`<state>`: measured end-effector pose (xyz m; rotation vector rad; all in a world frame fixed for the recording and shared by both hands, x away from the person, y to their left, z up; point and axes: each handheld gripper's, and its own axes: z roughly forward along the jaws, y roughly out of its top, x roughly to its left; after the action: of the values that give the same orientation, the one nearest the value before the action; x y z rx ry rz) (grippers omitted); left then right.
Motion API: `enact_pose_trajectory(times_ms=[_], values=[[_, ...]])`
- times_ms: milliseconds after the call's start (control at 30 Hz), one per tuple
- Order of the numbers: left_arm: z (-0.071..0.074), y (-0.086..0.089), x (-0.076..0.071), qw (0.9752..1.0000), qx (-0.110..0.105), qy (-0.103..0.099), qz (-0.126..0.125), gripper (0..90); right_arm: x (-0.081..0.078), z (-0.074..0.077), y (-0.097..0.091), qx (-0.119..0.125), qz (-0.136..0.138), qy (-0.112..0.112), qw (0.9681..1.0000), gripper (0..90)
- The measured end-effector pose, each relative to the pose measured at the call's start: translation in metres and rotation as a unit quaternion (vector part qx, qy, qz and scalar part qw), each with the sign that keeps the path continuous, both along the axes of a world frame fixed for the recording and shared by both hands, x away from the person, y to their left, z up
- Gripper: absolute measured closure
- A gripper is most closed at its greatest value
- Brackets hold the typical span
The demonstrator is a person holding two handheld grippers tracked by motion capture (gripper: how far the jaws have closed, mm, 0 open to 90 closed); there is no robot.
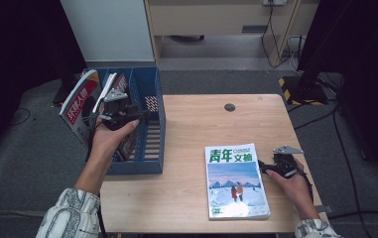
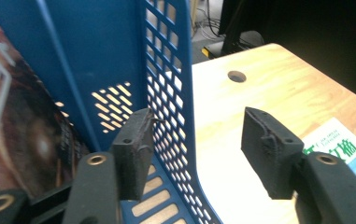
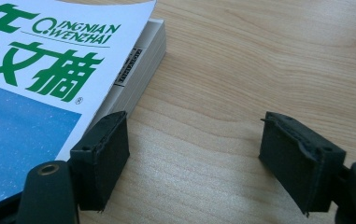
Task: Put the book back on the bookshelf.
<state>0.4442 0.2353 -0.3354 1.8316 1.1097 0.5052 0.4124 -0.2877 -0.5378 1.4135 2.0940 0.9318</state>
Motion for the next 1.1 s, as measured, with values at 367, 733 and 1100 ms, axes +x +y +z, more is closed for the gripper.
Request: enact_pose_trajectory(times_ms=[367, 733, 1100], values=[[-0.022, -0.009, -0.004, 0.9993, 0.001, 0.025, -0.027, 32.3, 0.000, 0.000, 0.000, 0.001, -0.001, 0.000, 1.0000, 23.8], [-0.035, -0.009, -0.009, 0.9990, 0.001, 0.031, -0.033, 26.1, 0.000, 0.000, 0.000, 0.001, -0.001, 0.000, 1.0000, 23.7], [-0.052, -0.026, -0.018, 0.9976, 0.020, 0.034, -0.056, 20.0, 0.000, 0.000, 0.000, 0.001, -0.001, 0.000, 1.0000, 23.7]])
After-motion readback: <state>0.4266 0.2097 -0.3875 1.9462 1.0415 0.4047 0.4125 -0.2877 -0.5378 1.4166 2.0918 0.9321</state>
